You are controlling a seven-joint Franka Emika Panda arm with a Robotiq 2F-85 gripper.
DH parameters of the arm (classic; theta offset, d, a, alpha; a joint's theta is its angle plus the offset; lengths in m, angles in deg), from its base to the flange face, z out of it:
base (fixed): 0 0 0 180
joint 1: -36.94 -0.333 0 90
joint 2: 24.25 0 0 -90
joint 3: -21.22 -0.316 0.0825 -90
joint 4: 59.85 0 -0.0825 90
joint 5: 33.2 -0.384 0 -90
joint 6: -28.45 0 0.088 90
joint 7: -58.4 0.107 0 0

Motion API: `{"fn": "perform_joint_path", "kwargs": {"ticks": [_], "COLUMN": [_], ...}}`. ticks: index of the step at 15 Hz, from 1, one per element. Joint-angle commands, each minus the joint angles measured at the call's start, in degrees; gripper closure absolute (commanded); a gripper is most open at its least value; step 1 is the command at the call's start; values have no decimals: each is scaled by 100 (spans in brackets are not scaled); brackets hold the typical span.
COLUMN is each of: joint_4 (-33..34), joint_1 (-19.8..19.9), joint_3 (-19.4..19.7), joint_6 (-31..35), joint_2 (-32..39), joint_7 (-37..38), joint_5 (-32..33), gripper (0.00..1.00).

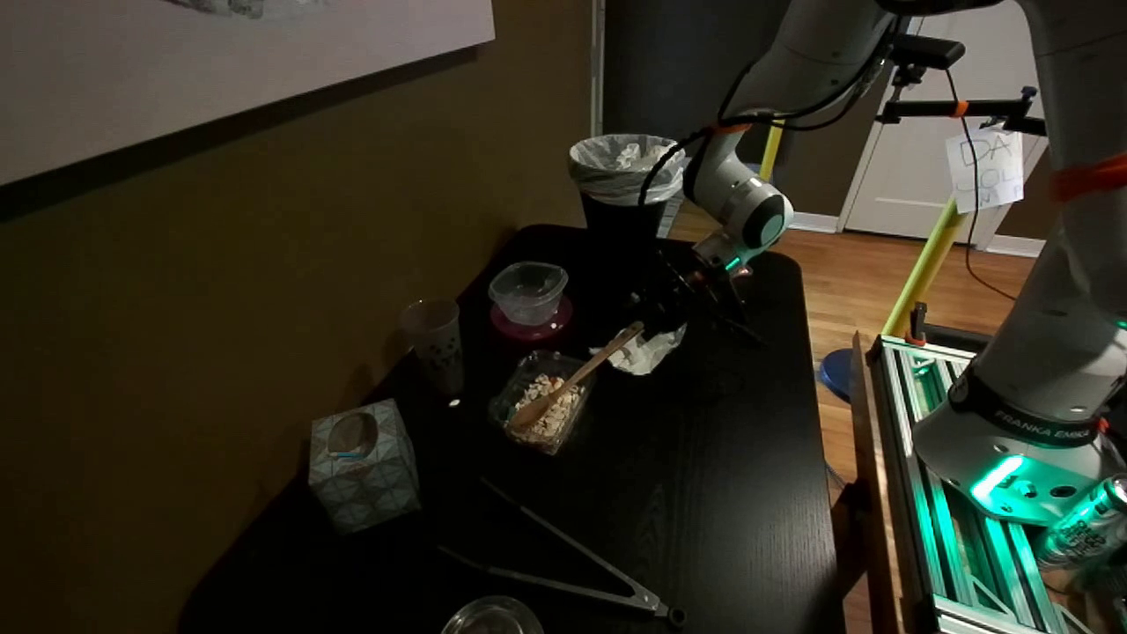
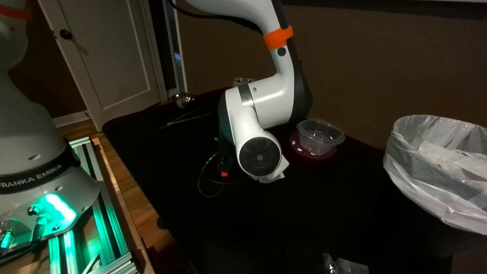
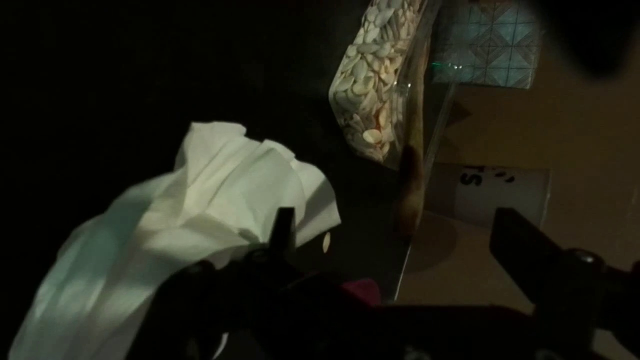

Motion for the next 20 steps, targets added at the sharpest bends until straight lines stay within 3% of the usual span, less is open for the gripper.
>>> {"fn": "perform_joint_path", "kwargs": {"ticks": [1, 10, 20], "joint_4": [12, 98, 198], "joint_1": [-69, -70, -52], "joint_3": [-67, -190, -201], "joint_6": [38, -444, -610], "joint_2": [101, 144, 150], "joint_7": [143, 616, 646], "joint_5": [-114, 117, 275], "gripper": [0, 0, 0]}}
